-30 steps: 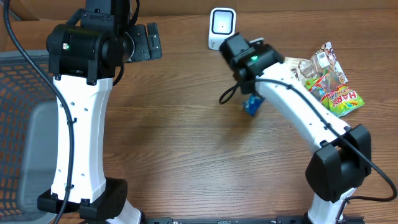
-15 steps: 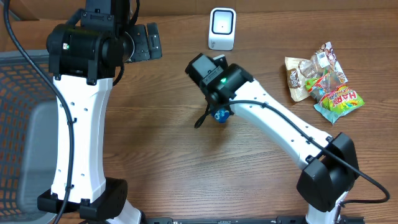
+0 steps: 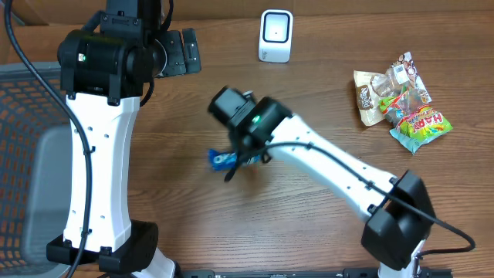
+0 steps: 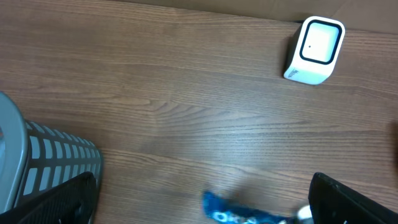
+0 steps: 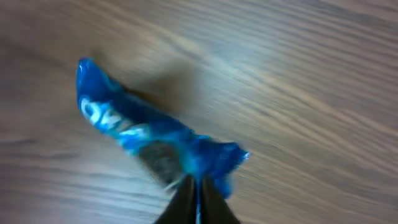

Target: Scan the item barcode

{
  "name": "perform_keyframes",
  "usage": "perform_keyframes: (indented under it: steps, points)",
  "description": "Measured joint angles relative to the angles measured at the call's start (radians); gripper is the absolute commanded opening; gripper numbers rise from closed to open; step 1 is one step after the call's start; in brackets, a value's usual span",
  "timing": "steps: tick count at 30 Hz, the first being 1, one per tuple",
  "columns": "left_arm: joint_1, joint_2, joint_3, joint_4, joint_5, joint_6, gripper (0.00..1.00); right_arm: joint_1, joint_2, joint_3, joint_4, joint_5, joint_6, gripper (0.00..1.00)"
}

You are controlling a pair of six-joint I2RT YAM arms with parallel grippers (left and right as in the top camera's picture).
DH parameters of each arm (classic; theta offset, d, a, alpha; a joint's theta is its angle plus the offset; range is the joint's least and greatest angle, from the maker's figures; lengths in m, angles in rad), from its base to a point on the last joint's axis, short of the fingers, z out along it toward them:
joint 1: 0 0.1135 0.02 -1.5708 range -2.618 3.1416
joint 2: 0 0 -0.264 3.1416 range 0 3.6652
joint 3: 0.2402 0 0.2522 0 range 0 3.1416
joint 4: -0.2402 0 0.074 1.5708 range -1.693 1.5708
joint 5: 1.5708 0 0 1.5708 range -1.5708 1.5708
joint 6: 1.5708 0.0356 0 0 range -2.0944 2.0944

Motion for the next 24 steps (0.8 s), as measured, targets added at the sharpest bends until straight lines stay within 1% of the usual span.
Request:
perform_keyframes:
  steps: [4, 5, 7, 8, 9, 10, 13, 17, 20, 24]
  points:
    - [0.000, 0.000, 0.000, 0.000, 0.000, 0.000, 1.00, 0.044, 0.000, 0.000, 0.026, -0.018, 0.001, 0.04]
    - [0.000, 0.000, 0.000, 0.000, 0.000, 0.000, 1.00, 0.044, 0.000, 0.000, 0.031, -0.020, 0.001, 0.12]
    - [0.000, 0.000, 0.000, 0.000, 0.000, 0.000, 1.00, 0.029, 0.000, 0.000, 0.033, -0.027, 0.013, 0.49]
    - [0.000, 0.000, 0.000, 0.000, 0.000, 0.000, 1.00, 0.016, 0.000, 0.000, 0.031, -0.041, 0.017, 0.58]
    - [0.000, 0.000, 0.000, 0.000, 0.000, 0.000, 1.00, -0.002, 0.000, 0.000, 0.029, -0.059, 0.027, 0.64]
    - [0.000, 0.000, 0.000, 0.000, 0.000, 0.000, 1.00, -0.024, 0.000, 0.000, 0.027, -0.077, 0.032, 0.67]
    - [0.000, 0.000, 0.000, 0.000, 0.000, 0.000, 1.00, -0.092, 0.006, 0.000, 0.031, -0.159, 0.065, 0.68]
    - [0.000, 0.000, 0.000, 0.000, 0.000, 0.000, 1.00, -0.186, 0.039, -0.035, 0.049, -0.304, 0.103, 0.65]
    - [0.000, 0.000, 0.000, 0.000, 0.000, 0.000, 1.00, -0.234, 0.085, -0.097, 0.072, -0.406, 0.115, 0.64]
    - [0.000, 0.000, 0.000, 0.000, 0.000, 0.000, 1.00, -0.253, 0.122, -0.203, 0.121, -0.510, 0.124, 0.64]
